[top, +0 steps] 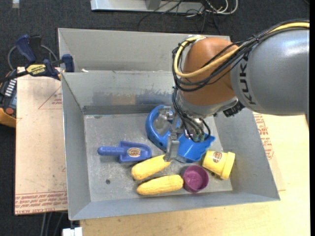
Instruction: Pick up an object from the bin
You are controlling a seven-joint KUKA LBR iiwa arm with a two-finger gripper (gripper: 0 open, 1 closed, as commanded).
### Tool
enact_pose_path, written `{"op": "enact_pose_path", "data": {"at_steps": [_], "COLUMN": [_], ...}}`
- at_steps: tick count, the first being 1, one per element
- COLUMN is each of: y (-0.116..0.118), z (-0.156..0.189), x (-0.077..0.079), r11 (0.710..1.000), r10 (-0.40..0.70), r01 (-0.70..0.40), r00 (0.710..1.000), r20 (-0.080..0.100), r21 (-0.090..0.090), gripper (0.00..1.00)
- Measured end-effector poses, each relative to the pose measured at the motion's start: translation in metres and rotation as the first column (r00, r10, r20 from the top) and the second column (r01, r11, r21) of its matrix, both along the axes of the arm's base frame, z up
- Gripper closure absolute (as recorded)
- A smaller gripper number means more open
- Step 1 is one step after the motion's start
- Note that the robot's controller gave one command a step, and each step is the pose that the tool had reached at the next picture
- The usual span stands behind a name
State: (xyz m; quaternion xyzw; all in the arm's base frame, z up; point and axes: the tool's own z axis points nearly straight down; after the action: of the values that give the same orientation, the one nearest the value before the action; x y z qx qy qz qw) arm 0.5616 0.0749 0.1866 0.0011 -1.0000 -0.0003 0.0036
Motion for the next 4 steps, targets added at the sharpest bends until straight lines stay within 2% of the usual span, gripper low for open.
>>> {"op": "enact_pose_path", "data": {"at_steps": [1,2,3,4], "y": [-0.001,-0.004,-0.002,0.018], "z": [0.005,-0.088,-0.114,-0.113], "x": [0.002,-0.045,-0.058,-0.021], "r11": [1.000,0.977,0.902,0.944], "r10": [-0.003,0.215,0.432,0.331], "r01": [0.003,-0.215,-0.432,-0.331], "r00": [1.000,0.977,0.902,0.943], "r20": [0.008,0.005,0.014,0.013], "r21": [0.001,0.002,0.003,0.001], "gripper": [0.00,0.00,0.00,0.00]}}
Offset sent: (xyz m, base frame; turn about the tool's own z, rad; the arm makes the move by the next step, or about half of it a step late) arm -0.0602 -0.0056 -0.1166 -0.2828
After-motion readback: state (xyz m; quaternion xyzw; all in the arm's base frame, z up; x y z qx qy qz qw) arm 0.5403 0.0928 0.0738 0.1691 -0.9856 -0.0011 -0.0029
